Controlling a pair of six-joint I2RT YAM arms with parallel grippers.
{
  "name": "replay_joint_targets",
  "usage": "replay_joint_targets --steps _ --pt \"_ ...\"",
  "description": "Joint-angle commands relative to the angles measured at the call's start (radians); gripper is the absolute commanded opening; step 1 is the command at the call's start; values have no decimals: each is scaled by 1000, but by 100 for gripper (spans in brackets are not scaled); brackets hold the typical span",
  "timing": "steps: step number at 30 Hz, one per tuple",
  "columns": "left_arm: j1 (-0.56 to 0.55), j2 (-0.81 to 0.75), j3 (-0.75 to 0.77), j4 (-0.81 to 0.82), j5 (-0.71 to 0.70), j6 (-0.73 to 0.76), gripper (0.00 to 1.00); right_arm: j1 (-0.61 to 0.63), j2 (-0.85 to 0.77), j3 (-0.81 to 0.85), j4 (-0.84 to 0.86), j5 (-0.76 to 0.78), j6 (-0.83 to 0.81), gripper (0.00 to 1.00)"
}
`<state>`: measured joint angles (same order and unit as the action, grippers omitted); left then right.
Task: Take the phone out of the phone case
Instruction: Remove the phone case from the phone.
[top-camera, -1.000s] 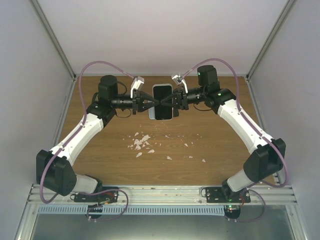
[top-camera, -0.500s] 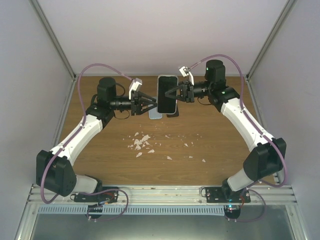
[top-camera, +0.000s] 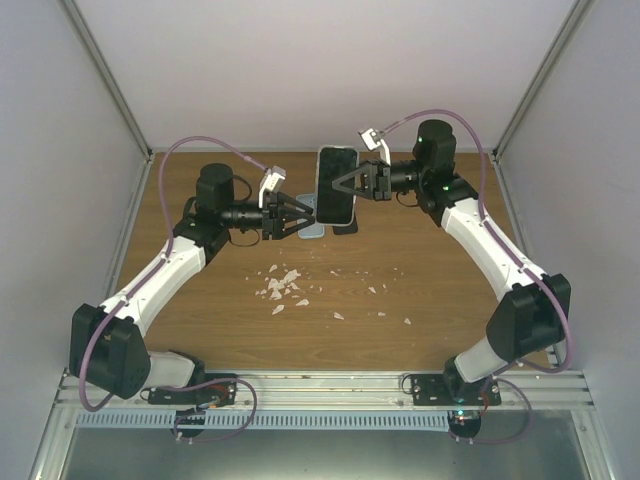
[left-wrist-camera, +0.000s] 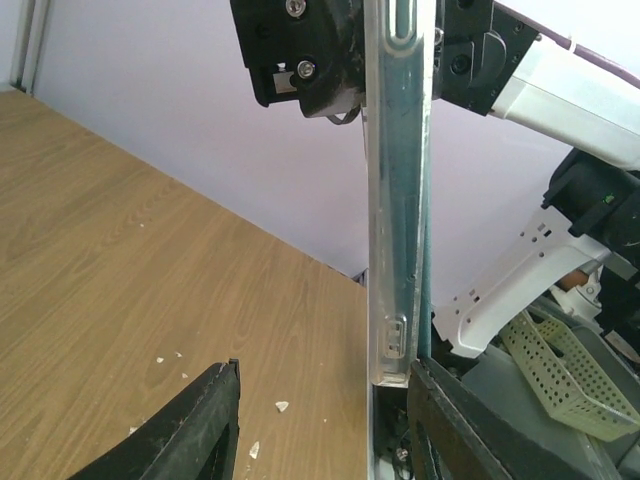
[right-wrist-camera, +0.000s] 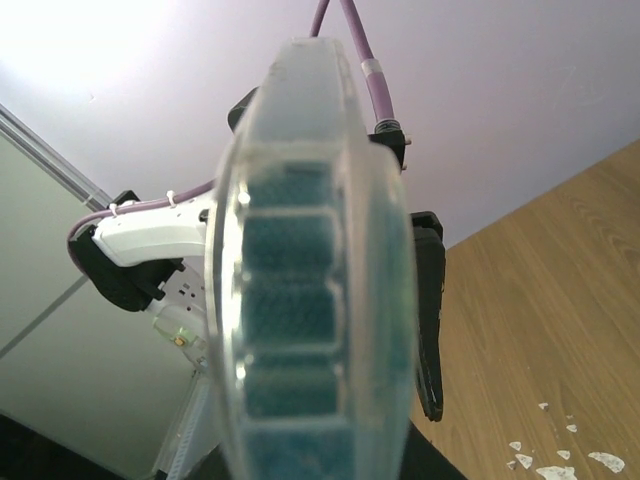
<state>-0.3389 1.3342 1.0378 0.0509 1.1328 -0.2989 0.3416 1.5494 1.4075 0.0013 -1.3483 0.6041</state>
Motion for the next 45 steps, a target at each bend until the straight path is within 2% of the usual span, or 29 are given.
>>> replay_joint_targets --steps 1,8,16,23,29,36,45 --pt "-8 -14 -9 58 -12 -2 46 -5 -8 1 84 -44 51 0" --pt "-9 2 0 20 -93 3 43 -4 -14 -21 131 -63 83 0" --pt "-7 29 4 -28 -223 11 39 15 -32 -60 273 -115 183 1" --pt "-6 53 14 -32 -252 -4 38 47 -35 -63 290 -151 182 1" --pt "-6 63 34 7 -211 -32 38 73 -31 -58 224 -150 113 1" --pt "-6 72 74 45 -174 -58 38 113 -23 -34 68 -143 -28 1" --pt "-5 71 105 82 -137 -82 38 139 -21 -34 -13 -141 -117 0"
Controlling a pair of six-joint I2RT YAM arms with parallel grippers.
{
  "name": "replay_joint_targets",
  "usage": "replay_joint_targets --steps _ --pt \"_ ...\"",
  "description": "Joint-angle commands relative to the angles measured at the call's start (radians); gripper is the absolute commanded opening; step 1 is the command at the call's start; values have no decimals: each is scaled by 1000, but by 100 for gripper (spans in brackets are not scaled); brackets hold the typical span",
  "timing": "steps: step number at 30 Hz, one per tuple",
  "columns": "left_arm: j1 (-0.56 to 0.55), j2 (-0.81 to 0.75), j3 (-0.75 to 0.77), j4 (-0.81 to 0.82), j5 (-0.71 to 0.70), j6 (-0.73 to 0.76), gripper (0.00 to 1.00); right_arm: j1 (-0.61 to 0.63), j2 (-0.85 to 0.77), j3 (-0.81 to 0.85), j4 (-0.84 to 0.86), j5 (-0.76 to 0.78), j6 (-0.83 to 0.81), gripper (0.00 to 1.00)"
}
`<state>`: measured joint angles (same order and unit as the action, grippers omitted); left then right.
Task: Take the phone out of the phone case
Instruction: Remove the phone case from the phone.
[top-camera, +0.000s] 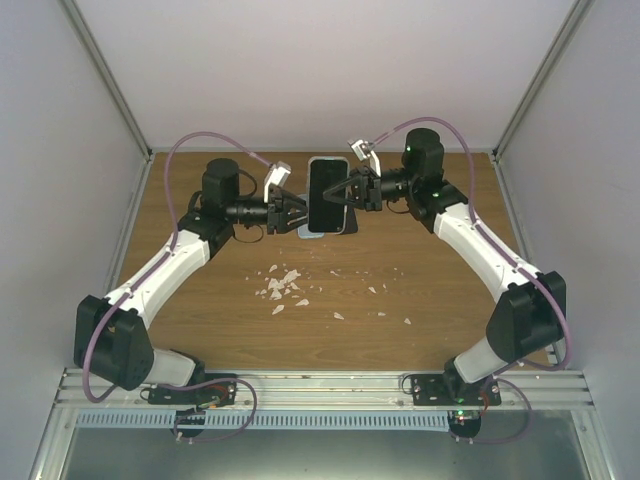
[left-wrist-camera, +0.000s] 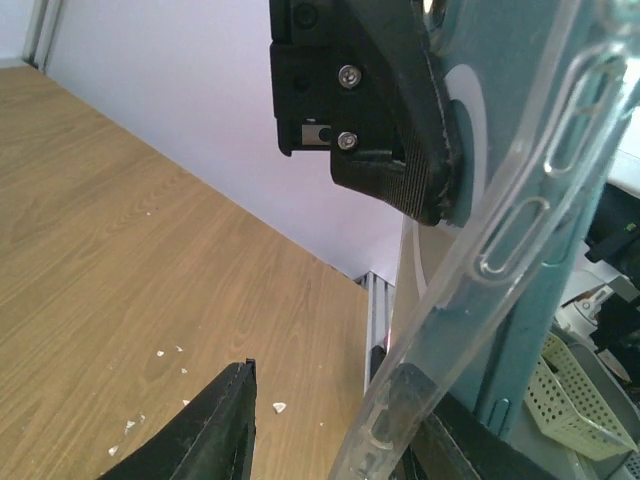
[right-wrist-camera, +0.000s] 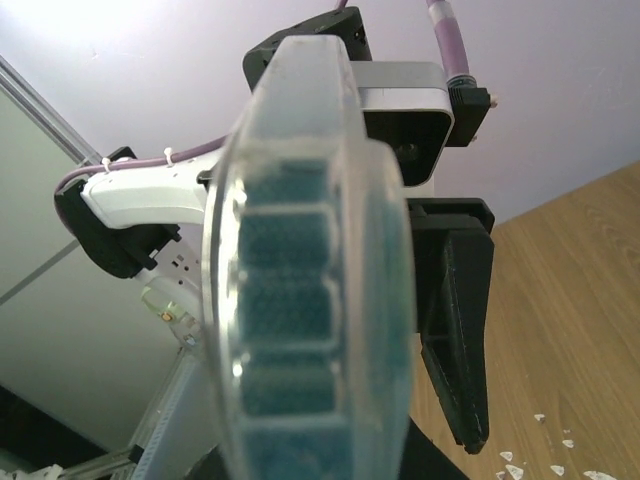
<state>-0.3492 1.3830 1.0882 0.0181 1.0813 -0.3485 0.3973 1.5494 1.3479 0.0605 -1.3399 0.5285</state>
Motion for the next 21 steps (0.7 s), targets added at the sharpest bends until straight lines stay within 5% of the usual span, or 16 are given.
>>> replay_joint_targets --steps 1,21 --pt "5 21 59 120 -80 -31 38 86 -21 25 -79 -152 -45 0" --pt "-14 7 79 283 53 -129 33 128 18 19 -103 -148 -63 0"
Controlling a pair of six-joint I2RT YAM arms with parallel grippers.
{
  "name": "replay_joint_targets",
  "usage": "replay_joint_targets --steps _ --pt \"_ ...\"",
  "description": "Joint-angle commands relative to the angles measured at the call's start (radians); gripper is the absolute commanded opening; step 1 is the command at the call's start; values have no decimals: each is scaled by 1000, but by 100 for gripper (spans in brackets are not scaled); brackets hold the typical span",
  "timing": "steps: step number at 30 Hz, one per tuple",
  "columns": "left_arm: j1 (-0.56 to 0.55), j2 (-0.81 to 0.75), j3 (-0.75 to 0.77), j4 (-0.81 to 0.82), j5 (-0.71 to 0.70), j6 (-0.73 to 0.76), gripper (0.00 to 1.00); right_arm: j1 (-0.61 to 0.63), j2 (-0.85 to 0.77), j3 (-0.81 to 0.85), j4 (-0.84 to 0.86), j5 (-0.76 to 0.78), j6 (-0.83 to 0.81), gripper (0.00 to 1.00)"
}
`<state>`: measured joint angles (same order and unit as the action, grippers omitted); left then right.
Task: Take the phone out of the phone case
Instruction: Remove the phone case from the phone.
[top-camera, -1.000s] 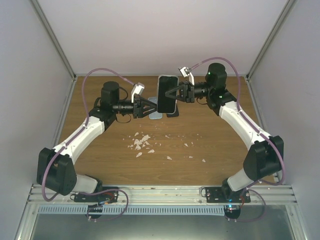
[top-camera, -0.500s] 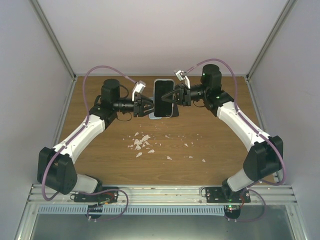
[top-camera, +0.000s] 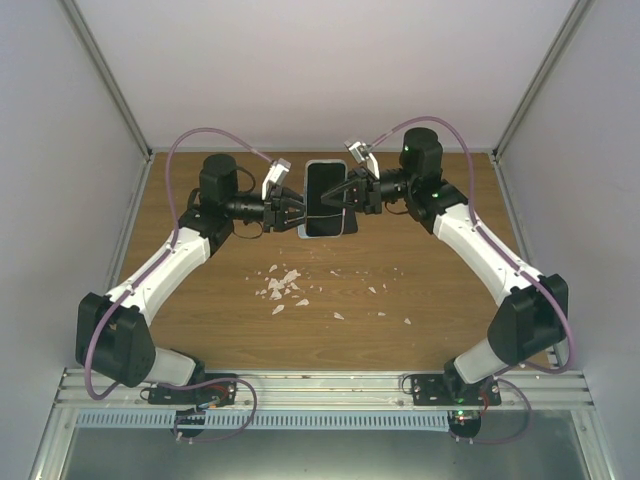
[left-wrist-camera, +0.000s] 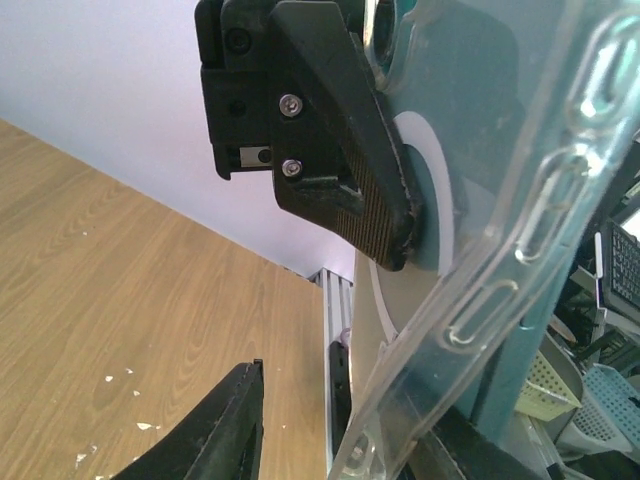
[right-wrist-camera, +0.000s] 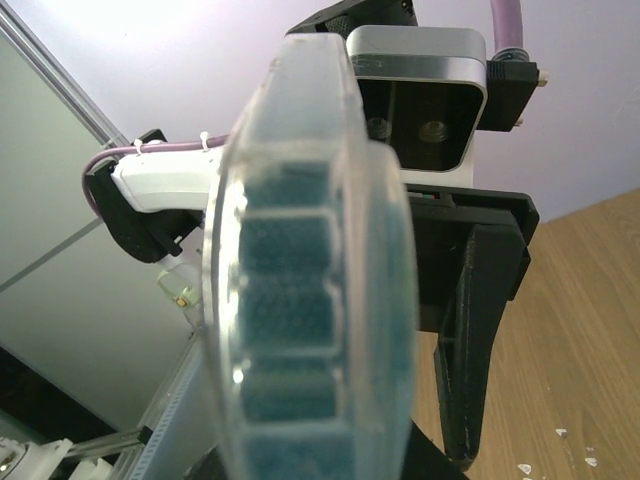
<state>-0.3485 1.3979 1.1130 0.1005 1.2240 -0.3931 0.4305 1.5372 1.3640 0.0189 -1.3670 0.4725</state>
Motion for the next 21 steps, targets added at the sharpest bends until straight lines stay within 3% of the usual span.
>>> replay_joint_targets --steps 1,8,12,16,19,21 --pt "-15 -11 47 205 -90 -92 31 92 34 7 -62 -118 0 0" --pt "-11 -35 -16 235 -85 -156 3 32 61 35 -65 -71 27 4" --pt "0 -41 -47 243 -97 -197 0 -25 74 67 -91 -38 18 10" --pt "17 -37 -80 270 -114 -260 0 -79 90 114 -153 1 -20 27" --pt "37 -31 -106 298 -130 -322 0 -120 99 152 -222 43 -75 53" --pt "49 -26 -124 329 -139 -365 0 -139 100 178 -286 88 -138 64"
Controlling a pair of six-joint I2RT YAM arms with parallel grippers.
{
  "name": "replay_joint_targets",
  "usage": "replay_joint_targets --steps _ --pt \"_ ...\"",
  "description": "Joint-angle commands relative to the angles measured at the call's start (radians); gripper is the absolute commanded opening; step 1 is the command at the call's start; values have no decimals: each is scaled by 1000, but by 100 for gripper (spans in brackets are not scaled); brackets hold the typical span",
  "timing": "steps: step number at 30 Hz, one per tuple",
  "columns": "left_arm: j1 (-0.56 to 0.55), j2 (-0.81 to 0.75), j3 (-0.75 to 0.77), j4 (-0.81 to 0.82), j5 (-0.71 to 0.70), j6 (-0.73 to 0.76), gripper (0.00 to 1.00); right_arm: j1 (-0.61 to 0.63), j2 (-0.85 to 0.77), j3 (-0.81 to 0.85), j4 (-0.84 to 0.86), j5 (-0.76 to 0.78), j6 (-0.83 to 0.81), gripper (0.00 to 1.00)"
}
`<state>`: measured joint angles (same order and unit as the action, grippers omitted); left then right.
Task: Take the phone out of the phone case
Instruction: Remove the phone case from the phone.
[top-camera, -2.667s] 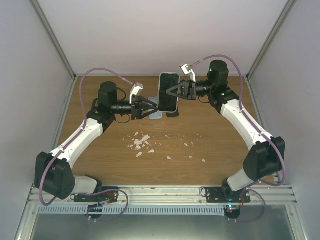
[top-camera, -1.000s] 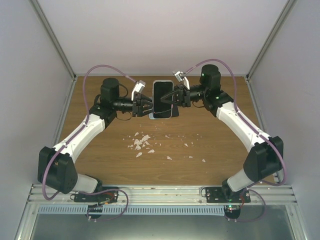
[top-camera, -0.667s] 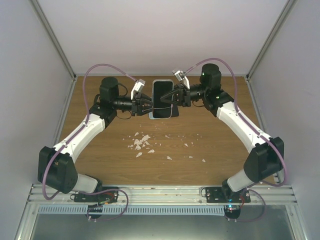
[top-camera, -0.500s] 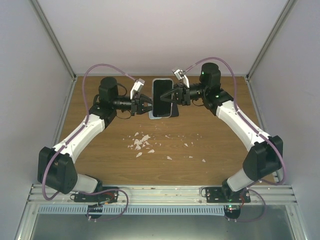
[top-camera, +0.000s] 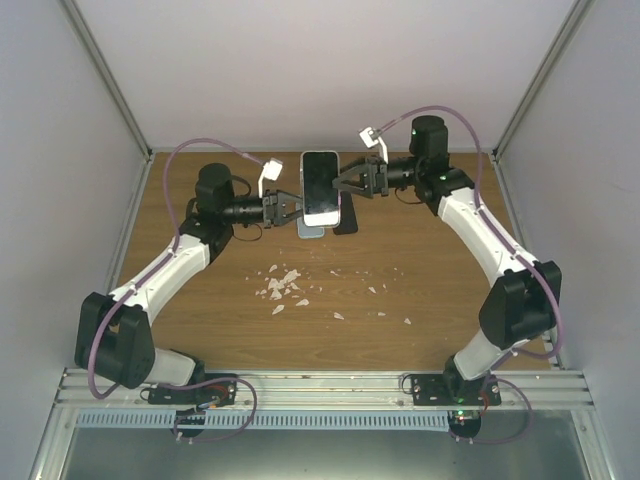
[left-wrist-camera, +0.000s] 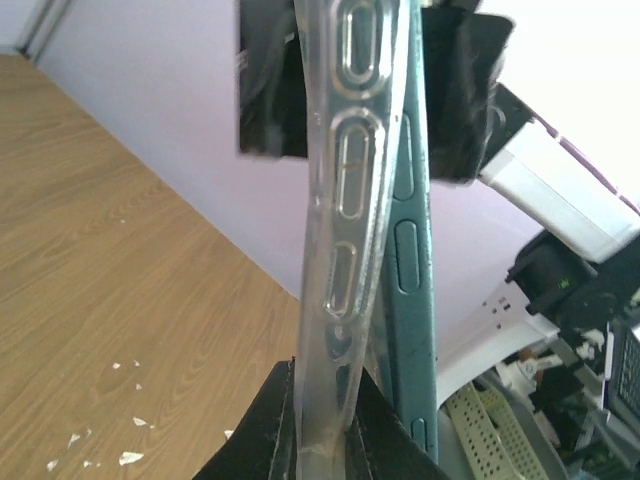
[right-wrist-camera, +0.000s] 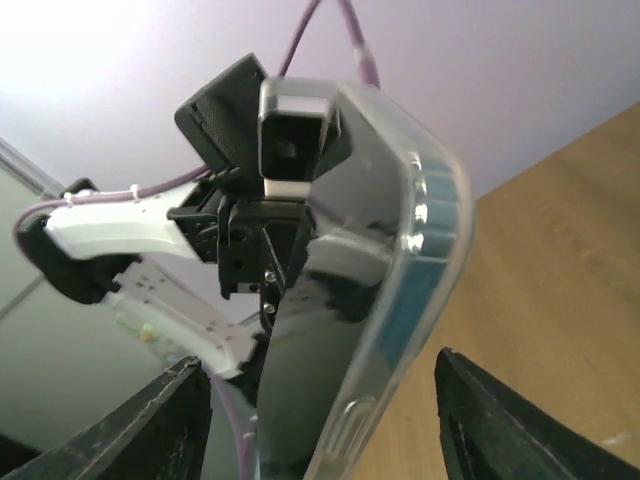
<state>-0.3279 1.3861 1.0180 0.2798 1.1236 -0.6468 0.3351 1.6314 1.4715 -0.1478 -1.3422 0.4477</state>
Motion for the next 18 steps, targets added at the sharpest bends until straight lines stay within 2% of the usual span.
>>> replay_joint_targets --steps 1,4,10,13,18 --pt "34 -11 -34 157 -44 -127 0 -51 5 85 -158 98 -154 69" --pt "47 -1 -39 146 -76 -158 0 -52 -1 123 -264 234 -313 73" --pt "63 26 -9 45 -145 -223 0 -20 -45 125 -354 532 -521 73" --pt "65 39 19 -47 -204 -270 0 48 -75 98 -364 704 -623 72" --pt "70 58 14 -65 -226 -374 0 157 -107 54 -350 907 -739 70"
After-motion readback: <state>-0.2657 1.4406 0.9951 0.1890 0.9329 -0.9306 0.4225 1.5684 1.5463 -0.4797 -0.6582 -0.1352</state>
